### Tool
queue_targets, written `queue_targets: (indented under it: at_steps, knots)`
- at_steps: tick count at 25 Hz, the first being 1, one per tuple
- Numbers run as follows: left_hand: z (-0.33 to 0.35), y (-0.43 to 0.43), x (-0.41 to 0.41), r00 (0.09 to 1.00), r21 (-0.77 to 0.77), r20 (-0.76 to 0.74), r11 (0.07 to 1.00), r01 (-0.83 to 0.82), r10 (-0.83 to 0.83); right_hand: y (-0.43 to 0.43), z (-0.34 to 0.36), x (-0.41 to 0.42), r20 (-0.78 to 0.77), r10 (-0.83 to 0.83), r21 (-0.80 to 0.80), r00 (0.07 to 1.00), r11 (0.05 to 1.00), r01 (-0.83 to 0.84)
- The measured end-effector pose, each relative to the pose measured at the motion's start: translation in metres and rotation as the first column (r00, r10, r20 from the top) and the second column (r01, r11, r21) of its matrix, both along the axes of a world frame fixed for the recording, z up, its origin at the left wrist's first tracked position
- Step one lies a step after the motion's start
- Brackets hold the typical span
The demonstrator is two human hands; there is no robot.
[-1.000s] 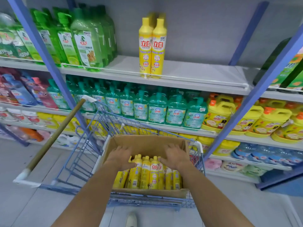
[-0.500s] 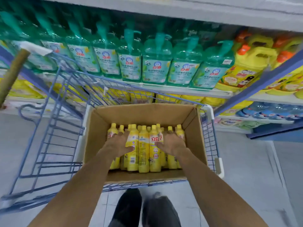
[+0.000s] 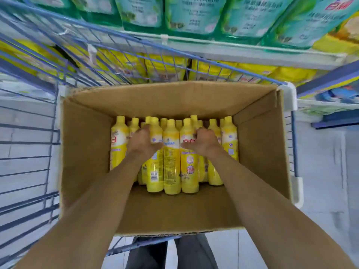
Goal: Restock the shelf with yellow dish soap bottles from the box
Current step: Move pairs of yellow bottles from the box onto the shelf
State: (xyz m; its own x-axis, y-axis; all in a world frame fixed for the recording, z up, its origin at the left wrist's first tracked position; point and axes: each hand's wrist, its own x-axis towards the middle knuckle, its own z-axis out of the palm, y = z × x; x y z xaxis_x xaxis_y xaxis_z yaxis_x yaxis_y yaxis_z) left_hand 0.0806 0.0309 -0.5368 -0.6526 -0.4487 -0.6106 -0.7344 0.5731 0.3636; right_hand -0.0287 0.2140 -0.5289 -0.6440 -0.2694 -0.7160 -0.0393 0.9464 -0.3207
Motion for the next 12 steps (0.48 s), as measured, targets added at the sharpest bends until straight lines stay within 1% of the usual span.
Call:
queue_targets:
  at_steps: [1,3,5,6,8,10,12]
  knots:
    - [-0.001,0.001,0.0,0.995,0.042,0.014,0.994,-0.104,0.104,0.001,-0.003,-0.001,0.02,-0.042,-0.025,0.999,0.999,0.043]
    - [-0.001,0.001,0.0,0.956,0.171,0.042,0.94,-0.294,0.291,0.006,-0.008,0.0,0.071,-0.135,-0.1,0.988,0.985,0.142]
    - [0.002,0.002,0.004,0.913,0.286,0.028,0.872,-0.398,0.407,0.011,-0.003,0.004,0.152,-0.225,-0.203,0.962,0.946,0.253]
    - [0.007,0.003,0.006,0.902,0.309,0.011,0.856,-0.413,0.432,0.012,0.001,0.007,0.188,-0.252,-0.247,0.949,0.924,0.294]
    - [0.018,0.006,0.012,0.899,0.328,-0.036,0.855,-0.402,0.436,0.011,0.011,0.013,0.228,-0.251,-0.316,0.941,0.895,0.315]
    - [0.033,0.009,0.015,0.908,0.367,-0.103,0.864,-0.346,0.407,0.006,0.024,0.017,0.224,-0.237,-0.367,0.945,0.878,0.307]
    - [0.059,0.007,0.015,0.894,0.447,-0.162,0.839,-0.311,0.418,0.004,0.046,0.017,0.186,-0.252,-0.408,0.95,0.86,0.308]
